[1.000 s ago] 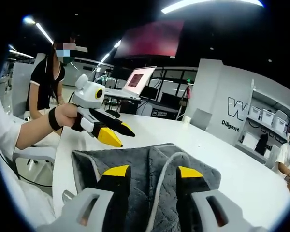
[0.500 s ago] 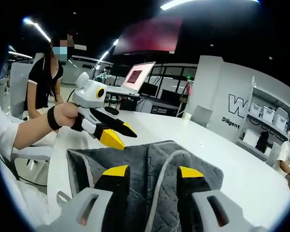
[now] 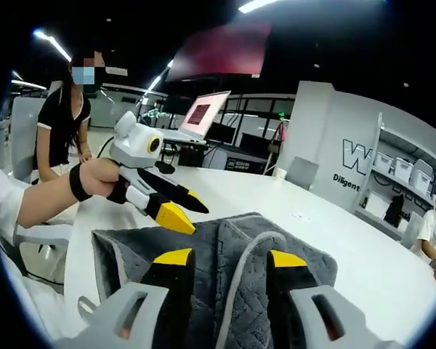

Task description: Open the folded towel by lifting each exposed corner and separating the folded layers until the towel lies flat within the target outline without major curled edges

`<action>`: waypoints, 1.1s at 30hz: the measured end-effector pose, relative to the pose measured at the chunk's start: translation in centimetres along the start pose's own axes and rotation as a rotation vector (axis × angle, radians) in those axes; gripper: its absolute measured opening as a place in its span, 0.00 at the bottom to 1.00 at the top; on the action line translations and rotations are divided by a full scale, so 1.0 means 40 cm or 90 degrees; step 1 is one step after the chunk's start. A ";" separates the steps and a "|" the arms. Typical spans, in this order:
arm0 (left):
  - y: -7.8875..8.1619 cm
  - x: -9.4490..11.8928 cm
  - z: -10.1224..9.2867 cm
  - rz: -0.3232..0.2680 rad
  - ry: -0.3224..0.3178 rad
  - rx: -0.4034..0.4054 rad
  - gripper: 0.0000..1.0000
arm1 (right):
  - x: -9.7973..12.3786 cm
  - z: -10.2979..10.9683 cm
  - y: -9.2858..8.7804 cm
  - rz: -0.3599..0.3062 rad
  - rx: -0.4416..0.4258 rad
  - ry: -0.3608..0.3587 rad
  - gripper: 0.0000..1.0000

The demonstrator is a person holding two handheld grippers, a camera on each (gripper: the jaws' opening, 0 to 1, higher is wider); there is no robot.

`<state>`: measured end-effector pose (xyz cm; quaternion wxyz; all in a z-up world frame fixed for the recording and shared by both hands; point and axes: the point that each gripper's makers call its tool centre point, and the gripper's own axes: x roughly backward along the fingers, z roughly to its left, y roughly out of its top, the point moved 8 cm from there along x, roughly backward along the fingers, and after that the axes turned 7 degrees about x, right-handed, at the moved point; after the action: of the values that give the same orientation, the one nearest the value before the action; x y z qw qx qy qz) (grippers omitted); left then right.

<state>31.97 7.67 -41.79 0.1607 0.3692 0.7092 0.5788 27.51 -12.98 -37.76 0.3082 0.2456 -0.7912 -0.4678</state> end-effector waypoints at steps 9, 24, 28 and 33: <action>0.000 -0.014 0.010 0.002 0.010 0.012 0.50 | -0.006 0.018 -0.012 0.007 -0.013 -0.006 0.36; 0.002 -0.032 0.018 -0.001 0.015 0.030 0.49 | -0.043 -0.004 -0.031 0.025 -0.029 -0.031 0.38; 0.005 -0.038 0.014 -0.010 0.012 0.043 0.49 | -0.054 -0.008 -0.032 0.035 -0.024 -0.038 0.38; 0.001 -0.049 0.022 -0.005 0.022 0.048 0.49 | -0.071 -0.006 -0.030 0.038 -0.025 -0.033 0.39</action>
<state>33.88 6.91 -42.40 0.1367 0.3624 0.7345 0.5572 29.75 -11.72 -39.47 0.3064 0.2035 -0.7965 -0.4799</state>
